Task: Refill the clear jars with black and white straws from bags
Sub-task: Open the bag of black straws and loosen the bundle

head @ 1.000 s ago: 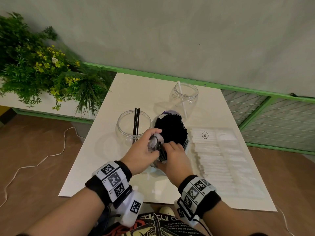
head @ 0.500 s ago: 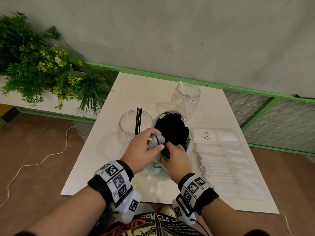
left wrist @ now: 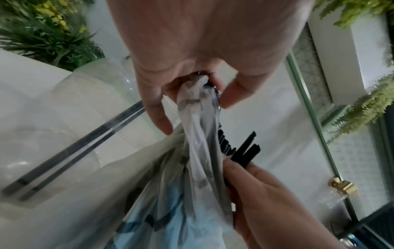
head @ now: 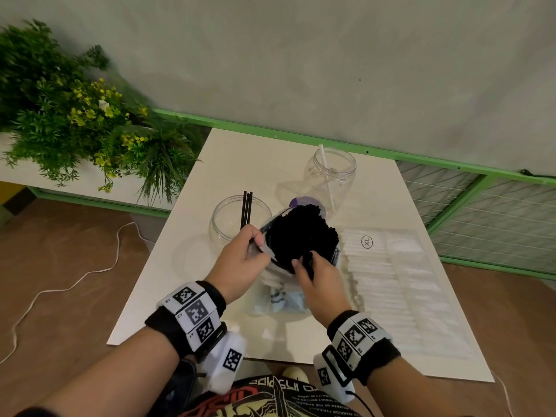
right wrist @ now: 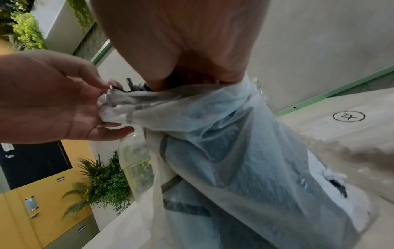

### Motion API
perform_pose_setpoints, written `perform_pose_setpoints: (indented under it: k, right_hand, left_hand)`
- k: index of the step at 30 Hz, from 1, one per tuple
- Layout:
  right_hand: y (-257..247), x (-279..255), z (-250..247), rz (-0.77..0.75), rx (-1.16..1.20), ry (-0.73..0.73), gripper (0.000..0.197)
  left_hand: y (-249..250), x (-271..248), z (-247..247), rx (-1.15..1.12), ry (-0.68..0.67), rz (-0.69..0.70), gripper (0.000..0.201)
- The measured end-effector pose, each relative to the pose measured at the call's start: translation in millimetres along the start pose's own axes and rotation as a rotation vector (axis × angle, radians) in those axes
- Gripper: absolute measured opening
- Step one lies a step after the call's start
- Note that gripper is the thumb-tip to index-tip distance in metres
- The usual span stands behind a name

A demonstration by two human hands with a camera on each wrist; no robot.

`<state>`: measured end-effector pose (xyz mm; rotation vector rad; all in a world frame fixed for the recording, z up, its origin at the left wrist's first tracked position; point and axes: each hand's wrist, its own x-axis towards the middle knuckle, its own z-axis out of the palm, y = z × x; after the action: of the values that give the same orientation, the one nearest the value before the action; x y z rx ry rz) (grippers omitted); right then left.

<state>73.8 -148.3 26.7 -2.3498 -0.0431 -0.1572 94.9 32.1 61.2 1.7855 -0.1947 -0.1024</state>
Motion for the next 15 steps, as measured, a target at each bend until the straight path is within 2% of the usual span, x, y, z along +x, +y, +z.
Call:
perform_pose_setpoints:
  k: [2, 4, 7, 9, 10, 12, 13, 15]
  right_hand:
    - [0.1, 1.0, -6.3, 0.003, -0.015, 0.037, 0.011]
    - [1.6, 2.4, -12.0, -0.037, -0.044, 0.114, 0.032]
    - [8.5, 4.2, -19.0, -0.218, -0.159, 0.280, 0.072]
    - [14.2, 7.1, -25.5, -0.286, -0.271, 0.412, 0.091]
    - [15.2, 7.7, -28.8, -0.314, -0.303, 0.464, 0.092]
    - [11.8, 4.2, -31.9, -0.475, -0.349, 0.496, 0.077]
    - [8.5, 0.3, -30.6, -0.598, -0.360, 0.455, 0.063]
    - [4.1, -8.1, -23.5, -0.812, -0.375, 0.258, 0.041]
  left_hand:
    - [-1.0, -0.2, 1.1, 0.101, -0.041, 0.045, 0.022]
    - [-1.5, 0.7, 3.0, 0.198, -0.080, 0.105, 0.027]
    - [-2.9, 0.7, 4.7, 0.288, -0.143, 0.154, 0.038]
    - [-3.9, -0.2, 4.8, 0.301, -0.185, 0.156, 0.047]
    - [-4.9, -0.8, 4.7, 0.297, -0.203, 0.158, 0.051]
    - [-6.3, -0.9, 5.0, 0.289, -0.226, 0.164, 0.056]
    - [-6.4, -0.8, 5.3, 0.283, -0.235, 0.169, 0.058]
    - [-5.5, -0.6, 6.3, 0.266, -0.252, 0.178, 0.058]
